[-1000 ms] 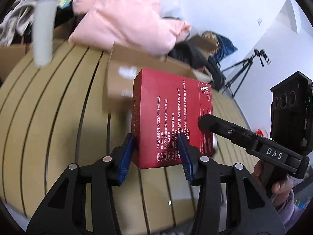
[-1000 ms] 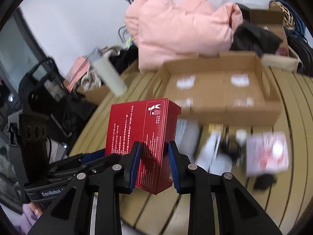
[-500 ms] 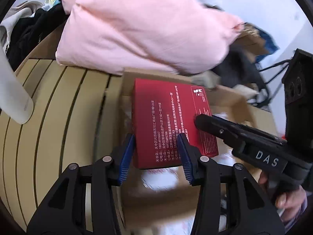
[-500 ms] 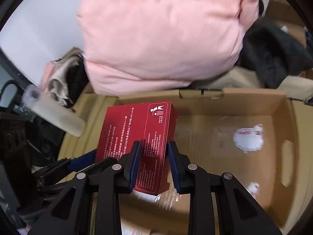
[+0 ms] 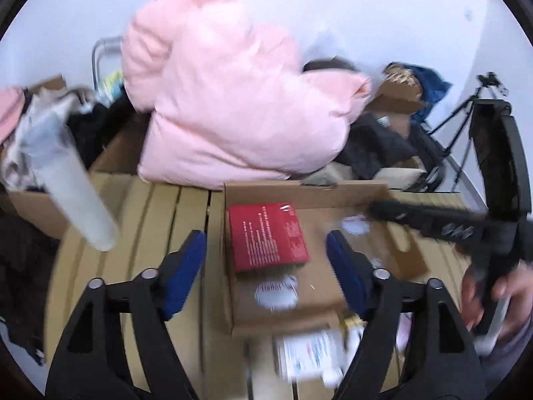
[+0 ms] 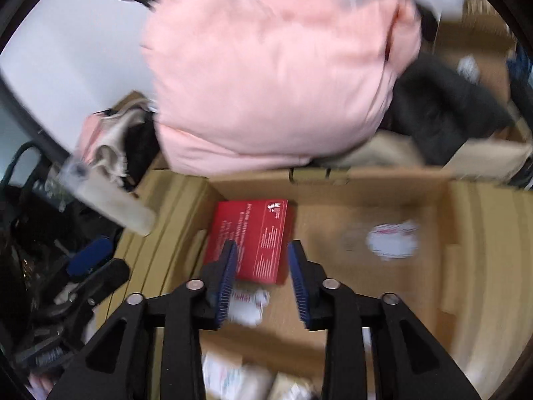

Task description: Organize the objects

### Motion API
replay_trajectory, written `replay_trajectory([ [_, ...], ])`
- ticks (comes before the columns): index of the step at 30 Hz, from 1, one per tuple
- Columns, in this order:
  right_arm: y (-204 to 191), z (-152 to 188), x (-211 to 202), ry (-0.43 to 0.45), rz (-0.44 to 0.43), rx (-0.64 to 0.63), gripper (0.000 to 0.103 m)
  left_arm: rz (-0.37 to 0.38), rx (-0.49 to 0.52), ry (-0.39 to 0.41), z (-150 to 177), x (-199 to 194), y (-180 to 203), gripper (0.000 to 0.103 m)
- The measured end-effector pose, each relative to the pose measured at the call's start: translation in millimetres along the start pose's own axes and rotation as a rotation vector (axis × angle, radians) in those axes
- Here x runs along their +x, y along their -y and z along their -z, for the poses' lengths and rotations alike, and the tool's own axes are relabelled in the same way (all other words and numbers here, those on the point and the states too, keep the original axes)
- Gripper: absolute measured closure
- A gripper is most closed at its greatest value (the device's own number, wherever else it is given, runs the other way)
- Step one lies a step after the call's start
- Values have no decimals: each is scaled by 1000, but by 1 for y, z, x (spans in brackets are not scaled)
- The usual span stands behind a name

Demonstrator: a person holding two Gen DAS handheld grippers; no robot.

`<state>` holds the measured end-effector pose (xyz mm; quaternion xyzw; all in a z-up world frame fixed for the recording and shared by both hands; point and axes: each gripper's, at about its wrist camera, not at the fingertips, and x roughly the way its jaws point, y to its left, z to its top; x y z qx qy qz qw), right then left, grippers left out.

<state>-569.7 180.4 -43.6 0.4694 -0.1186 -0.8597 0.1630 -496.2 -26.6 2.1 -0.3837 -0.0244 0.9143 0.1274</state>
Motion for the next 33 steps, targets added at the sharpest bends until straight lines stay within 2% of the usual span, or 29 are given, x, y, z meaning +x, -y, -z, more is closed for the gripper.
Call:
replay_trajectory([
  [2,-6,8,-55,45,9,-72,27,-5,19,29,2,-39,3,27],
  [3,-9,14,-79,57,14,-103,6,-8,25,59,6,-69,4,23],
  [4,-12,22,-109,64,14,-143,3,-6,29,73,11,-87,6,21],
  [6,-18,40,-157,52,20,-196,3,-14,55,81,25,-122,14,18],
  [8,-21,60,-193,44,34,-214,3,-55,74,74,41,-155,22,17],
  [10,-22,90,-236,51,46,-226,3,-83,73,77,60,-188,26,9],
  [13,-24,140,-289,81,71,-251,3,-120,40,64,90,-225,27,1],
  [17,-23,206,-331,110,103,-252,3,-158,-50,43,147,-260,22,0],
  [20,-24,261,-347,114,113,-255,3,-175,-99,35,195,-280,23,0],
  [24,-23,330,-342,82,135,-243,2,-210,-151,31,252,-294,34,0],
  [27,-25,363,-331,63,140,-235,3,-177,-157,9,271,-293,40,0],
  [29,-25,375,-324,56,119,-216,3,-186,-150,-7,270,-289,44,0],
  [33,-23,380,-315,63,128,-177,3,-206,-122,5,272,-291,51,0],
])
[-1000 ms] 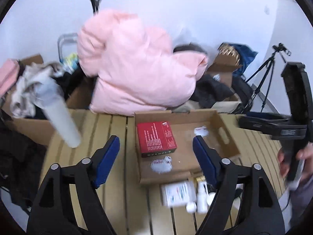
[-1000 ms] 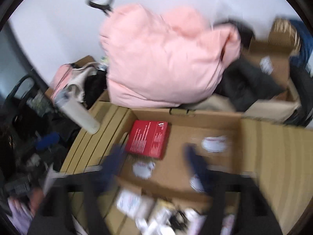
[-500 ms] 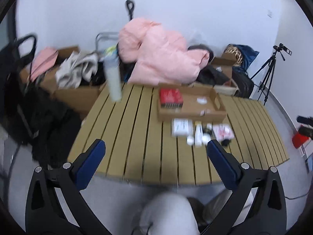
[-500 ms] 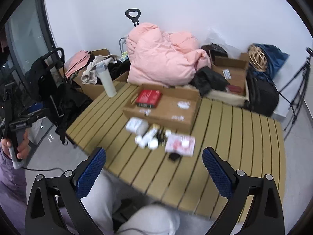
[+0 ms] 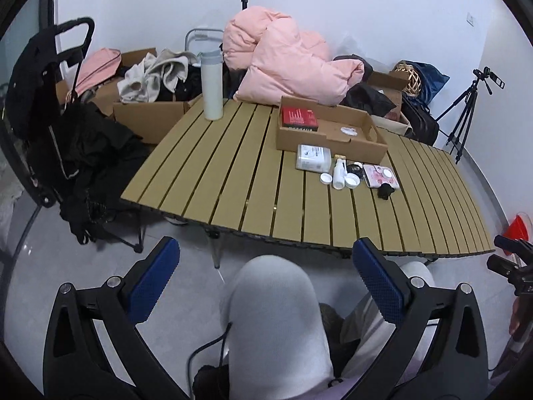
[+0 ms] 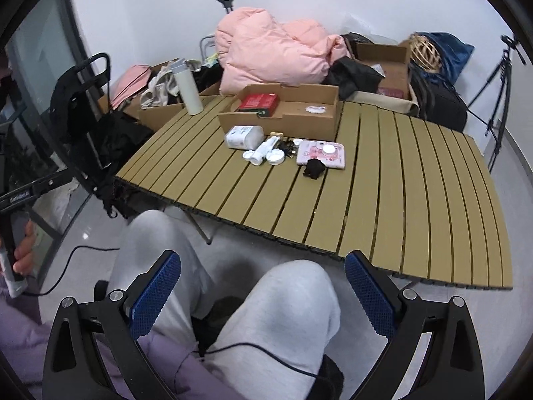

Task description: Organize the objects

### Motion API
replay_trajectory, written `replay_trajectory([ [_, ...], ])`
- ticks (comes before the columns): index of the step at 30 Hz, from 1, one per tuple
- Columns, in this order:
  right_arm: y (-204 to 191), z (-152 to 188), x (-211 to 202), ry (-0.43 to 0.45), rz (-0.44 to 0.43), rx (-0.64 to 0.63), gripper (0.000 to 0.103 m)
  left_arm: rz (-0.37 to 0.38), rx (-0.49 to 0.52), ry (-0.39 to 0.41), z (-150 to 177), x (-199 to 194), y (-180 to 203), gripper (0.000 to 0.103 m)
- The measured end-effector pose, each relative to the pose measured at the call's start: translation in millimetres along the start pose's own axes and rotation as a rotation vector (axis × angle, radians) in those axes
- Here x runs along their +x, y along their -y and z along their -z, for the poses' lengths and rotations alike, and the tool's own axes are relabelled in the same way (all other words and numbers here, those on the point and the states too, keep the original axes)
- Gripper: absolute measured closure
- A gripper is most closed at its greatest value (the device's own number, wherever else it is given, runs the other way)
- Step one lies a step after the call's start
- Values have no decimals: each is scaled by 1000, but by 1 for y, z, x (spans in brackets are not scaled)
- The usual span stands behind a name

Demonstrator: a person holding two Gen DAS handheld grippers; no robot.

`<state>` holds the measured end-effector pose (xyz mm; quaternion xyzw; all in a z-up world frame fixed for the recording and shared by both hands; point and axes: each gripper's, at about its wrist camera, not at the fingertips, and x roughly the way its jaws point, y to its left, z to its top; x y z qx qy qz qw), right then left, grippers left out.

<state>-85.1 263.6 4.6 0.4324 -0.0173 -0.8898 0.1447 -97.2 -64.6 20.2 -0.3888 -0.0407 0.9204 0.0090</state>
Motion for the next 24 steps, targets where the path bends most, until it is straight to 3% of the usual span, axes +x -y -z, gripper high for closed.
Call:
replay_trajectory([
  [10,-2,-13,8,20,5,26,2,34,8,-41,-3,26,1,0],
  [16,10,-44,24,51,68,44,3,97,60,-45,-38,63,8,0],
  [21,22,-82,60,55,20,64,4,140,80,-92,-84,144,21,0],
  [23,25,-101,89,39,5,73,12,172,41,-152,-100,185,23,0],
  [24,27,-112,108,28,-7,75,22,186,29,-166,-105,197,25,0],
])
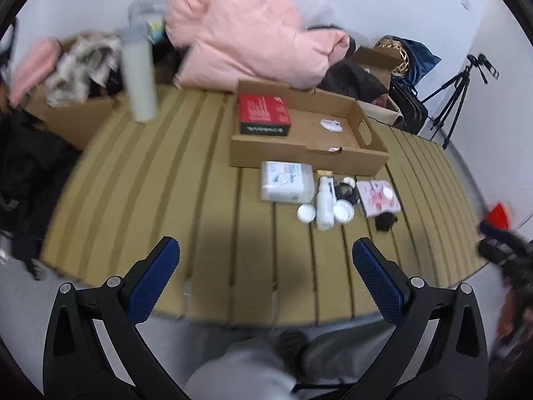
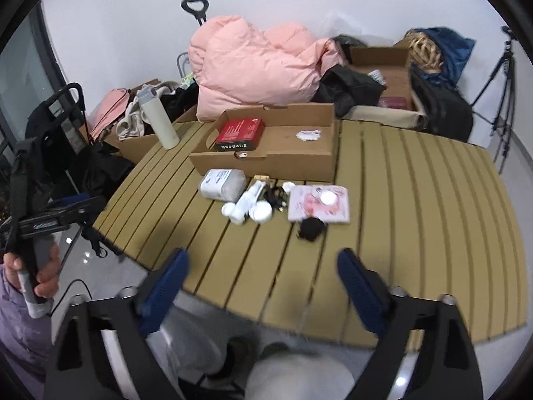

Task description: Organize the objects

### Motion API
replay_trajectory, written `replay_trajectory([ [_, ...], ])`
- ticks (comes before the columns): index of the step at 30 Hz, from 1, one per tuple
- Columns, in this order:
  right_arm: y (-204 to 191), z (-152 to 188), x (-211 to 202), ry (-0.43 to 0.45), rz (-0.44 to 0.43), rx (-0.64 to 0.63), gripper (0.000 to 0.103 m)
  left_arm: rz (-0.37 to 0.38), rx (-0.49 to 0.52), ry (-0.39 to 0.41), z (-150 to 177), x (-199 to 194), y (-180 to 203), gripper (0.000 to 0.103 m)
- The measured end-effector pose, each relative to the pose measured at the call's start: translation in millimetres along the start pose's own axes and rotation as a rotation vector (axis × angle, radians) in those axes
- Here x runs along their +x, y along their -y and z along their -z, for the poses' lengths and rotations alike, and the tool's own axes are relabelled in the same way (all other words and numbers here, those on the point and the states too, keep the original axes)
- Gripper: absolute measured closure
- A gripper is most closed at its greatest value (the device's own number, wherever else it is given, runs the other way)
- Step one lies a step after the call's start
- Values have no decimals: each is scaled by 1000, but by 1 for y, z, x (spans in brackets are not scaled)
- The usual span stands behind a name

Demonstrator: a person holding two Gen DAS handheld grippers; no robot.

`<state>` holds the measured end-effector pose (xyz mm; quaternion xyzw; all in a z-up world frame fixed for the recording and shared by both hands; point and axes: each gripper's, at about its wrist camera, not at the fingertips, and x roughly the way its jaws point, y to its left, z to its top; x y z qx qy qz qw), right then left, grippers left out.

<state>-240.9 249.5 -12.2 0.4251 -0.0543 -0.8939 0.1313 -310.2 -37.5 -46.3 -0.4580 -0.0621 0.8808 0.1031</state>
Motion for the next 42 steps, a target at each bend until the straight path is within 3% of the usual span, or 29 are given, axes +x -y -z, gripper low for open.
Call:
replay_trajectory([
  [1,0,-8,18,-13,-14,9,32,3,-17,-12,-10,19,-1,0],
  [4,-2,-31,77,-60,-87,41,36,23,12,-22,-33,67,2,0],
  [7,-11,-52,138,-112,-146,66,41,40,-4,-98,-50,122,-5,0],
  [10,-23,-71,190,-152,-172,73,58,23,-56,-126,-56,152,-18,6],
  [12,-28,-78,215,-158,-180,77,60,49,-94,-131,-53,165,-25,23],
  [13,-30,-81,230,-173,-190,87,60,71,-104,-138,-51,169,-26,27],
  [14,-31,-82,240,-183,-202,99,60,98,-113,-143,-48,173,-27,39],
  [20,-22,-75,272,-214,-267,163,64,229,-158,-139,-42,179,-31,66],
  [24,-13,-70,275,-207,-314,214,67,201,-148,-117,-38,175,-23,65],
  [26,-20,-73,267,-198,-268,171,74,200,-156,-140,-38,170,-18,66],
  [28,-28,-78,253,-182,-206,127,78,210,-149,-109,-40,156,-11,66],
  [32,-27,-96,204,-88,-212,112,79,264,-132,-43,-57,116,8,66],
  [38,-6,-153,137,20,-237,137,79,348,-62,14,-128,77,50,66],
  [42,21,-205,121,60,-219,158,79,358,-1,11,-182,81,83,66],
])
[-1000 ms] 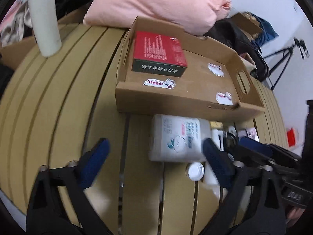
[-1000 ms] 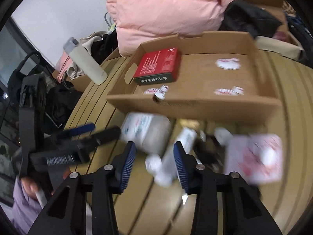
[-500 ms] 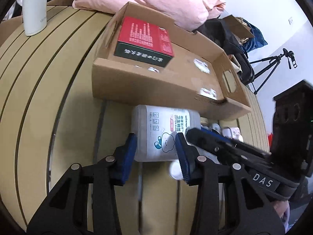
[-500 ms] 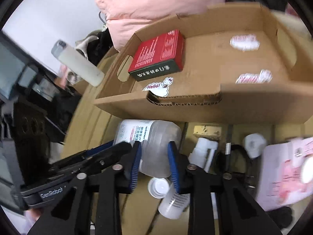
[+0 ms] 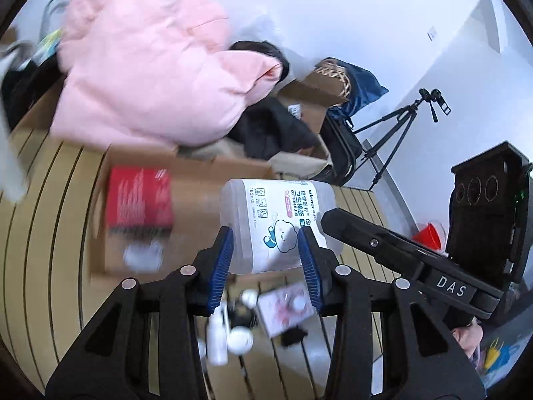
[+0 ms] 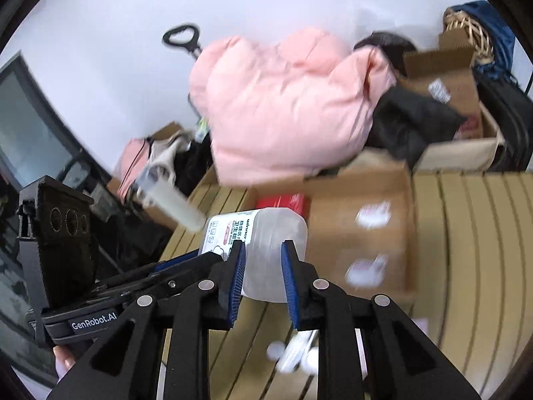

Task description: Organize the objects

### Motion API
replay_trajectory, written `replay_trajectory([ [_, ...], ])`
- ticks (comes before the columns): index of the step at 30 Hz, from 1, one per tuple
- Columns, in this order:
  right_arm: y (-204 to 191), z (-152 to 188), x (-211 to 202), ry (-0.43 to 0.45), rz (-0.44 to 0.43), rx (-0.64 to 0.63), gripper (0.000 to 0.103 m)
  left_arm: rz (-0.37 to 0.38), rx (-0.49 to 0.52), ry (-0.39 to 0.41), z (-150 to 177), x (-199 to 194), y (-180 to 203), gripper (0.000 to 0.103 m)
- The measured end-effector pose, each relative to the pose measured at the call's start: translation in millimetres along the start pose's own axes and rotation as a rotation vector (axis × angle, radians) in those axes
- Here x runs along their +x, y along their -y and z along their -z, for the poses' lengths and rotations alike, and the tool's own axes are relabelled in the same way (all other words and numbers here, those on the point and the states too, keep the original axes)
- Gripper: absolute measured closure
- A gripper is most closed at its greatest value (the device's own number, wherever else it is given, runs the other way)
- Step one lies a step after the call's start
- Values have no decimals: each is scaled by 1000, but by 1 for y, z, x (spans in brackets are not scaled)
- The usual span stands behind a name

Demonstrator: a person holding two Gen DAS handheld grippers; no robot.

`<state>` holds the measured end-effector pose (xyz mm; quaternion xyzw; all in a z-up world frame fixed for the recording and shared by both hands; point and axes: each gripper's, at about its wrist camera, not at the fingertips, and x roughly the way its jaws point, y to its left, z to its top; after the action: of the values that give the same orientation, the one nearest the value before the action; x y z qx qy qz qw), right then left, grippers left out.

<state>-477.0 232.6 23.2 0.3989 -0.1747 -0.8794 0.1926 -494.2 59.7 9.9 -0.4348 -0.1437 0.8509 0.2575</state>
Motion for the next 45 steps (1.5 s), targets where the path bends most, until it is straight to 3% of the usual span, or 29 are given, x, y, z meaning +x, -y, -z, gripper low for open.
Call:
replay_trajectory([
  [5,38,-41,28,-38,49,56,79,-8,-1,-48,-38,64,2,66],
  [9,82,-57,69,-83,94,98,79,-5,-49,-132,-41,133,-17,66],
  [14,134,-51,133,-171,221,103,79,-10,-140,-225,-30,211,-45,69],
  [19,169,-40,162,-195,233,152,80,-40,-154,-259,-23,239,-52,68],
  [22,174,-37,163,-184,217,167,79,-89,-108,-264,-22,233,-47,58],
  [27,153,-37,133,-150,260,105,77,-188,61,-149,-30,169,-16,42],
  [29,137,-37,105,-120,279,50,69,-223,127,-102,-29,135,-6,39],
  [30,129,-37,91,-105,279,27,54,-250,170,-73,-27,104,1,32],
  [31,118,-34,68,-85,271,-5,31,-265,191,-57,-25,84,5,28],
  [32,110,-32,52,-72,265,-23,21,-277,216,-29,-19,53,11,24],
  [33,102,-28,33,-56,260,-41,17,-296,232,-10,-15,28,13,23],
  [36,72,-8,-28,-48,278,-120,17,-374,284,19,6,-39,20,13],
  [39,48,24,-88,-54,303,-174,17,-439,295,63,48,-115,25,9],
  [42,23,60,-149,-31,263,-200,17,-438,318,108,89,-171,38,1],
  [45,-6,96,-202,3,226,-242,17,-437,336,160,128,-215,50,0],
])
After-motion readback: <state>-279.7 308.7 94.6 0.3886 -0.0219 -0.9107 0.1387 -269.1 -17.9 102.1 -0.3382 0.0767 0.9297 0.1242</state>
